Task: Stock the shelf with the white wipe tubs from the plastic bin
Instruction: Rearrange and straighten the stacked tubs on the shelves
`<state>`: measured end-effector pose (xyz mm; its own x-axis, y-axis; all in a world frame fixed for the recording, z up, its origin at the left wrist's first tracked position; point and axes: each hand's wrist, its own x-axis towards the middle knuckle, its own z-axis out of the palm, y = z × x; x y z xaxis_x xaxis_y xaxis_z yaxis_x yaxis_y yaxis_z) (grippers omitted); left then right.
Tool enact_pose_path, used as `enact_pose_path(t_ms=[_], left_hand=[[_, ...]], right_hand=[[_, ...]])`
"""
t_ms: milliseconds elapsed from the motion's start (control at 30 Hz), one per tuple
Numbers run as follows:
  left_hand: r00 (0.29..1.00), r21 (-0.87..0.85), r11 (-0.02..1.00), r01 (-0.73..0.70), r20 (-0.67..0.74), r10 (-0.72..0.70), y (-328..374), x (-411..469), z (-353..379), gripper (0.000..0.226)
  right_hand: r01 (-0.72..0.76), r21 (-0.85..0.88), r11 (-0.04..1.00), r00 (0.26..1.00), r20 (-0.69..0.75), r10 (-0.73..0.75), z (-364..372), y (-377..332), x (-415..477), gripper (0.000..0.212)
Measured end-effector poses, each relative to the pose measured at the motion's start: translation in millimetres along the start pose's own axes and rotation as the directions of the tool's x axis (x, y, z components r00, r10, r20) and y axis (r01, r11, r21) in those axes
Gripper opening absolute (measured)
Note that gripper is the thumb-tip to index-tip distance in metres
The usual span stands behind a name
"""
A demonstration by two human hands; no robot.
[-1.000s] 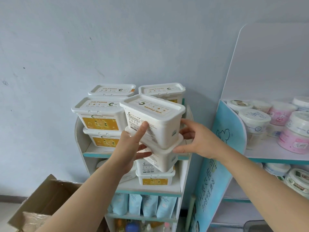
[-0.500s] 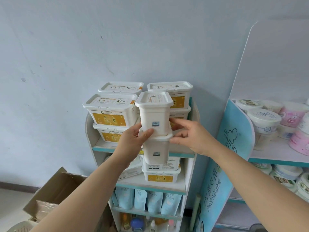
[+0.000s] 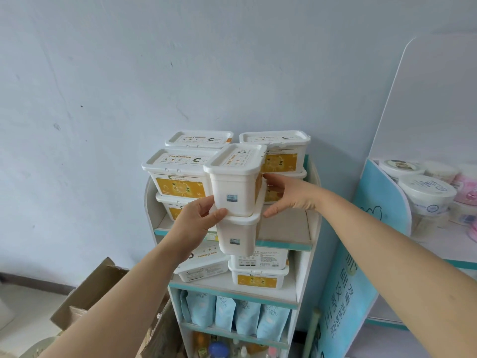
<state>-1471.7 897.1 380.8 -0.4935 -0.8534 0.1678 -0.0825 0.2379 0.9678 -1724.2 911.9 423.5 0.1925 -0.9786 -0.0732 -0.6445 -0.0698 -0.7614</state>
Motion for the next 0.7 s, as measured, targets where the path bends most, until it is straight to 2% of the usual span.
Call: enact_pose_path(t_ms=[100,167,233,300,400,467,533,633,700], left_hand=[[1.000,0.006,1.000,0.009,-0.005,-0.009,-2,-1,-8,0.029],[0.997,0.013,0.999,0.052,-0.059,-0.051,-6,-1,-10,0.031],[0.974,0.021,0.987,0.160,-0.164,-0.154,-9,-1,-10,0.042],[0.943,0.007,0.966,0.257,-0.220,-0.249,-11,-2,-8,0.039],[0.939,-0.011,0.968,0.252,-0.240,-0.247,-12,-2,-1,0.036],[0.942,-0.007,0.974,0.227,-0.253,-0.221,-11,-2,3,0.038],[0.957,-0.031,0.980,0.195,-0.213,-0.197,-8,-3,6,0.037],[0.984,-0.159,0.976,0.148,-0.077,-0.161,2,-5,15,0.049],[0.992,-0.126,0.985,0.120,-0.031,-0.124,8,1,21,0.053]], right_hand=[[-0.008,0.046,0.999,1.000,0.015,0.007,0,-2,12,0.091],[-0.004,0.067,0.998,1.000,0.016,0.003,0,-2,20,0.091],[0.000,0.084,0.996,1.000,0.010,-0.001,1,0,25,0.091],[0.007,0.104,0.995,1.000,-0.013,-0.006,3,1,25,0.089],[0.008,0.128,0.992,0.997,-0.073,0.001,5,2,22,0.082],[0.002,0.113,0.994,0.993,-0.116,0.012,7,1,19,0.086],[-0.021,0.096,0.995,0.982,-0.184,0.038,8,3,13,0.096],[-0.082,0.003,0.997,0.943,-0.323,0.078,6,6,0,0.104],[-0.093,-0.044,0.995,0.918,-0.392,0.069,2,7,-9,0.102]])
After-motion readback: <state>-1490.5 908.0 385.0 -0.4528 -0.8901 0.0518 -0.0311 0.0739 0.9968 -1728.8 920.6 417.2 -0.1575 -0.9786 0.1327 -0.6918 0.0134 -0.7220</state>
